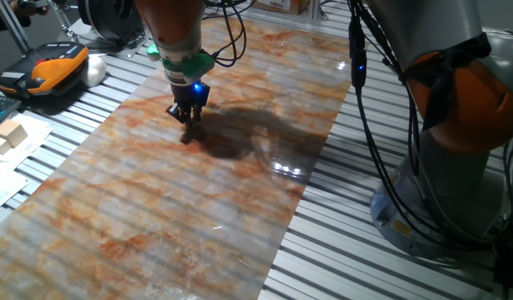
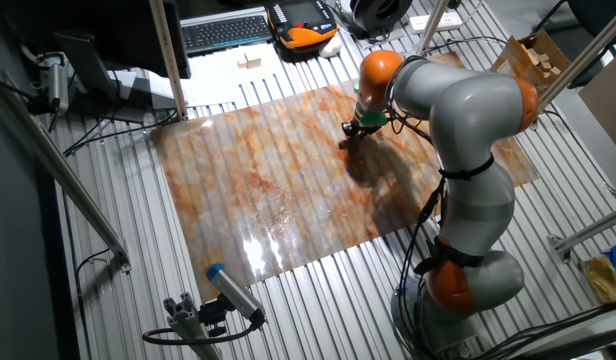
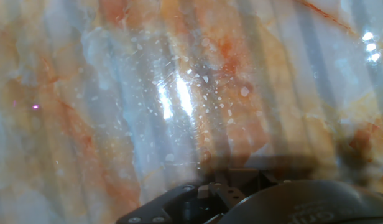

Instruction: Pick up one small block

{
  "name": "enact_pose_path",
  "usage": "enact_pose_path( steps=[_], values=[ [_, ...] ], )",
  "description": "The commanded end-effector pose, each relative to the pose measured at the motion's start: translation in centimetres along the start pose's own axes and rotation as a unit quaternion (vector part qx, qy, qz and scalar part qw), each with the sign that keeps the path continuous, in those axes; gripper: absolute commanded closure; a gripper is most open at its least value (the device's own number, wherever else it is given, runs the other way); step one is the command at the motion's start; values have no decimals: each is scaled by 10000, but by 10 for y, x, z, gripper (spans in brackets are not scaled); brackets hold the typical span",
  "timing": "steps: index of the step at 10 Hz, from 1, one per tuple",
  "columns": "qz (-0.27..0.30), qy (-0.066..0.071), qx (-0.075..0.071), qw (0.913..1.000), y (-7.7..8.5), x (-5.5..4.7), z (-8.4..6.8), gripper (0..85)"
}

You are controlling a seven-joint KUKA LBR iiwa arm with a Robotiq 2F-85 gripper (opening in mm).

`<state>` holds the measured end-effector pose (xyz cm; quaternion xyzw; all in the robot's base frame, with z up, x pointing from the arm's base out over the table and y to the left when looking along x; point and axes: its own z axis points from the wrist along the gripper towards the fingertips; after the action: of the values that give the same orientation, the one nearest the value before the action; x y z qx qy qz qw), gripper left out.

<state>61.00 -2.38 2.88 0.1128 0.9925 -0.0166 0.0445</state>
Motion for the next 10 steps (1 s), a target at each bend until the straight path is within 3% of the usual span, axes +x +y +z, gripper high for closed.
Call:
enact_pose_path(
  steps=[1,10],
  values=[
    [44,-4,24,10000,0,0,0,510],
    [90,20,-10,10000,0,-2,-1,510]
  ],
)
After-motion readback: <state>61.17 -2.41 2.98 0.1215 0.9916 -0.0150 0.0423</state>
